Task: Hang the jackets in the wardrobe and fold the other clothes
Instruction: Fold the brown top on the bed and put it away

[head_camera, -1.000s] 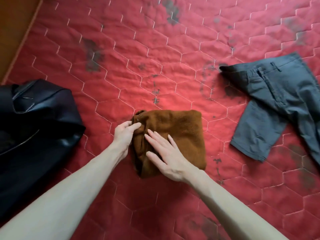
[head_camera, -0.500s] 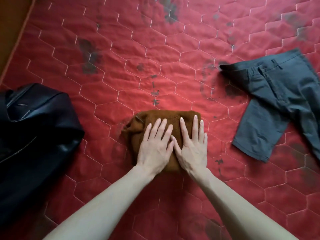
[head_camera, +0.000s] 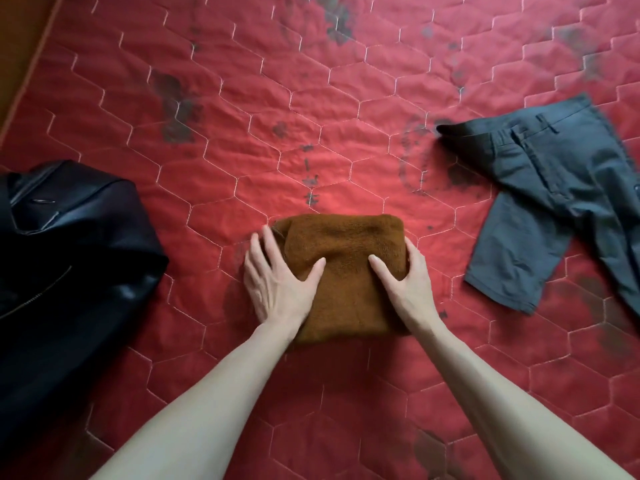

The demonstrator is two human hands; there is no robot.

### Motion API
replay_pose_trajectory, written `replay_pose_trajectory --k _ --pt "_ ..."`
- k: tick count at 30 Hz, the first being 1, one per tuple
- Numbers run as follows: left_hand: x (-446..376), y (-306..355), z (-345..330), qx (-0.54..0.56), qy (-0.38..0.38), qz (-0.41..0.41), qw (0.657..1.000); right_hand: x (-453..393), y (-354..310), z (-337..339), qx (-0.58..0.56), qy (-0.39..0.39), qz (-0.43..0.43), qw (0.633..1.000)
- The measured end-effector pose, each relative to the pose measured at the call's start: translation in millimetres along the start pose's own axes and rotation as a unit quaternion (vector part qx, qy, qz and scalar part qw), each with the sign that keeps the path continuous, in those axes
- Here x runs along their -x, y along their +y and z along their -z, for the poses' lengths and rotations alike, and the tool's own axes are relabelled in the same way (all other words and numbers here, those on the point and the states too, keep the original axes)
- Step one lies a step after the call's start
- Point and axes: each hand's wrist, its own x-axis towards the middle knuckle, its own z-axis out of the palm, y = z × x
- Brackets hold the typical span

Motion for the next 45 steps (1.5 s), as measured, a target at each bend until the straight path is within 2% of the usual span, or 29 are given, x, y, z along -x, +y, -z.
replay_pose_trajectory --k 2,5,7,10,16,19,22,25,28,32,38,42,45 --pt "1.4 4.2 5.2 0.046 -0.005 0.088 0.995 2.7 1.3 4.6 -0.051 -0.013 -0.049 0.997" --pt "1.3 8.9 8.7 0.106 -0.038 0.218 0.969 5.6 6.8 10.2 -0.079 -0.044 -0.086 0.992" --pt "2.2 12.4 13.7 0.141 -0.057 0.245 0.958 7.8 9.8 12.5 -0.093 -0.061 -0.088 0.990" --pt "-3.0 11.1 17.4 0.180 -0.073 0.233 0.953 9.8 5.4 15.0 -0.108 -0.091 -0.083 0.987" --pt "-10.2 -1.9 32.1 0.321 -0.138 0.250 0.903 18.0 -4.0 22.3 -0.167 -0.116 -0.065 0.977" --pt "-5.3 1.6 46.7 0.373 -0.170 0.231 0.882 26.8 -13.8 31.8 -0.192 -0.118 -0.051 0.973" --pt "8.5 14.1 68.9 0.398 -0.173 0.207 0.877 37.5 -31.0 51.1 -0.200 -0.123 -0.046 0.971" --pt "26.8 29.5 108.2 0.425 -0.189 0.190 0.865 55.6 -61.6 79.6 -0.206 -0.136 -0.032 0.969" --pt "52.4 50.4 160.2 0.456 -0.260 0.191 0.830 84.2 -95.5 112.5 -0.210 -0.151 -0.028 0.966" --pt "94.7 78.7 232.0 0.492 -0.300 0.183 0.797 130.0 -144.8 158.7 -0.225 -0.160 -0.028 0.961" --pt "165.0 110.6 329.0 0.522 -0.288 0.169 0.785 217.6 -224.8 226.9 -0.236 -0.175 -0.028 0.955" --pt "213.5 124.7 381.7 0.550 -0.278 0.133 0.776 265.0 -263.5 268.6 -0.236 -0.174 -0.036 0.955" --pt "240.2 131.4 412.1 0.577 -0.232 0.076 0.779 286.0 -279.3 286.8 -0.241 -0.186 -0.030 0.952"
